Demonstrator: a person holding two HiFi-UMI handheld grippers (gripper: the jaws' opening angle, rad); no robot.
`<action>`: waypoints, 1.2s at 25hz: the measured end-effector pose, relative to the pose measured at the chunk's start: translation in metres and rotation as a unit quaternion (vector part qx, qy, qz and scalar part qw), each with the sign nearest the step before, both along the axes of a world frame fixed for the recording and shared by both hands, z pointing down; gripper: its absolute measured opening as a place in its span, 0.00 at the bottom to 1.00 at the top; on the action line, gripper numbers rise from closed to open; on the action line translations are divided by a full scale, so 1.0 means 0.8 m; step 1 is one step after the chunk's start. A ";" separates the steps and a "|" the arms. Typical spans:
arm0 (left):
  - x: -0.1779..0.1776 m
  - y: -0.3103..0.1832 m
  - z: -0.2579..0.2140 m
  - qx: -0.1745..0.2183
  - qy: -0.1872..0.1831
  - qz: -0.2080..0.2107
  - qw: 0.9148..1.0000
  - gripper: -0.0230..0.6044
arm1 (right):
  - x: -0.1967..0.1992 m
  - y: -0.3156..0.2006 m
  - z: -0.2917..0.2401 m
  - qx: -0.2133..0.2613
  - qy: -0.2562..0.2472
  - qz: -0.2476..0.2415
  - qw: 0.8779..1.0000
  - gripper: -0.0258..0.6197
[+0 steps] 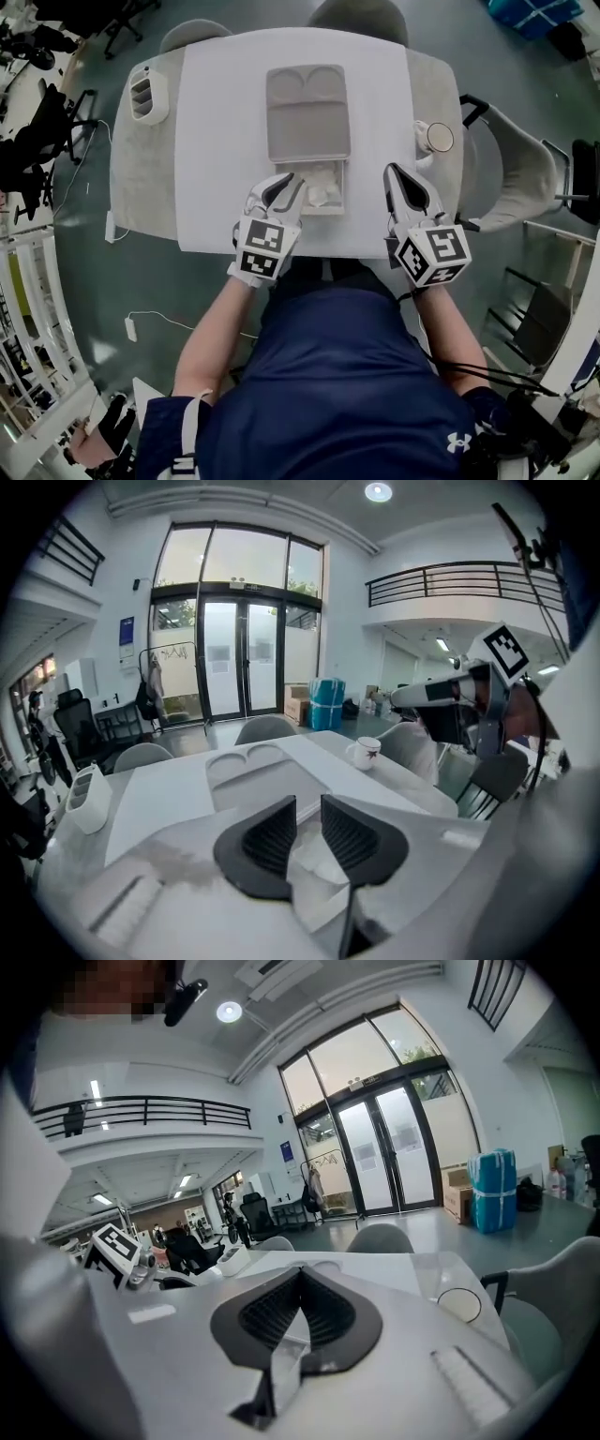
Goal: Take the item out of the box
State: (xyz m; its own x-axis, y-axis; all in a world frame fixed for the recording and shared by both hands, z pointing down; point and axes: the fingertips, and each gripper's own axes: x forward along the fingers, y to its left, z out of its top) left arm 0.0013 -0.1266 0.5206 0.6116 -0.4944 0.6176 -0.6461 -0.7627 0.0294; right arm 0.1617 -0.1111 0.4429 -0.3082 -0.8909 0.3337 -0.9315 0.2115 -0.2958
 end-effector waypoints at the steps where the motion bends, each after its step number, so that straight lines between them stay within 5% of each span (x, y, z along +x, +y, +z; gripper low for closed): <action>1: 0.004 -0.001 0.007 -0.006 -0.002 0.009 1.000 0.18 | 0.003 0.002 0.004 -0.004 0.000 0.007 1.000 0.04; 19: 0.044 0.025 0.142 -0.124 -0.087 0.100 0.983 0.18 | 0.034 0.023 0.081 -0.071 -0.021 0.069 0.995 0.04; 30: 0.046 0.044 0.196 -0.166 -0.158 0.142 0.963 0.18 | 0.040 0.033 0.117 -0.100 -0.032 0.081 0.991 0.04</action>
State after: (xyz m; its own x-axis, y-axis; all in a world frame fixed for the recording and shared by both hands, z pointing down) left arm 0.0378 -0.0914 0.6772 0.4486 -0.0773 0.8904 -0.4295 -0.8923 0.1389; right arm 0.1936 -0.0843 0.5364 -0.1934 -0.8483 0.4930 -0.9263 -0.0078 -0.3767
